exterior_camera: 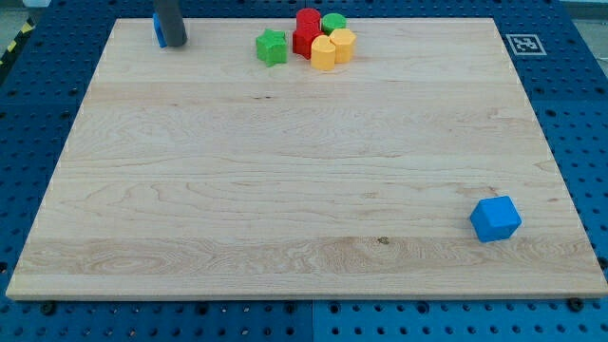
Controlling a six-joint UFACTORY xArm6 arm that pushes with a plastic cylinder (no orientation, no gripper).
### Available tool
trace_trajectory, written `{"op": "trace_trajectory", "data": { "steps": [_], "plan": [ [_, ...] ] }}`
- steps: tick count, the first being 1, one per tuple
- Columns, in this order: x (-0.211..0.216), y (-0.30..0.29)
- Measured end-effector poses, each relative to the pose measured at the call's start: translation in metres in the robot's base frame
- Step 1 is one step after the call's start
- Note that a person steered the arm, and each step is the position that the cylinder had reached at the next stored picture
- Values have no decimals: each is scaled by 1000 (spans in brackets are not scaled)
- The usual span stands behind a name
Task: Slide green star slightly down and a bit right
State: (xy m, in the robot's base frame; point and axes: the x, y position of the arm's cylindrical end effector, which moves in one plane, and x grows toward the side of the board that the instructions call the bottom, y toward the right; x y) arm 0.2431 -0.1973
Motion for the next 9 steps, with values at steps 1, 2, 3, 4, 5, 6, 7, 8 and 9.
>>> {"op": "trace_trajectory", "data": {
  "steps": [1,2,3,4,5,6,7,8,9],
  "plan": [
    [-2,-13],
    [-2,-22],
    [0,-13],
    [13,36],
    [14,81],
    [7,113],
    [4,151],
    [6,184],
    [18,200]
  ]
}}
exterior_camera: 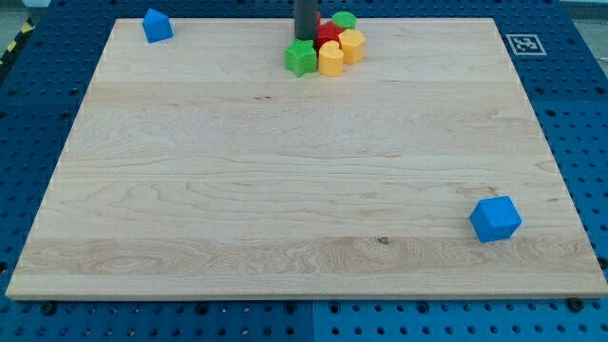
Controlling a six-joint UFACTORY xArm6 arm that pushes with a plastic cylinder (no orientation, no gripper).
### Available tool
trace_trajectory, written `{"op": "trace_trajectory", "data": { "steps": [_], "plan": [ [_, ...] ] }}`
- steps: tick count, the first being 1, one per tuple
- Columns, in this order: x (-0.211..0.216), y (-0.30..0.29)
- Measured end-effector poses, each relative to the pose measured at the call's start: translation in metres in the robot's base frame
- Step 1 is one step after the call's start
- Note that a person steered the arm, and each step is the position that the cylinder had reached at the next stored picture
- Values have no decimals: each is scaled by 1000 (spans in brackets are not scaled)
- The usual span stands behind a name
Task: Slide green star slightly down and a bit right
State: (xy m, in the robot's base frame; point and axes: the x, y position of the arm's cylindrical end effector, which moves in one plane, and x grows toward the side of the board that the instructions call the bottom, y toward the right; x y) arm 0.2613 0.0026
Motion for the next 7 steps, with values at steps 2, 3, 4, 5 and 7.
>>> {"op": "trace_trajectory", "data": {
  "steps": [2,3,4,5,7],
  "plan": [
    [23,-5],
    [51,-5],
    [71,-8],
    [81,-12],
    [81,-12]
  ]
}}
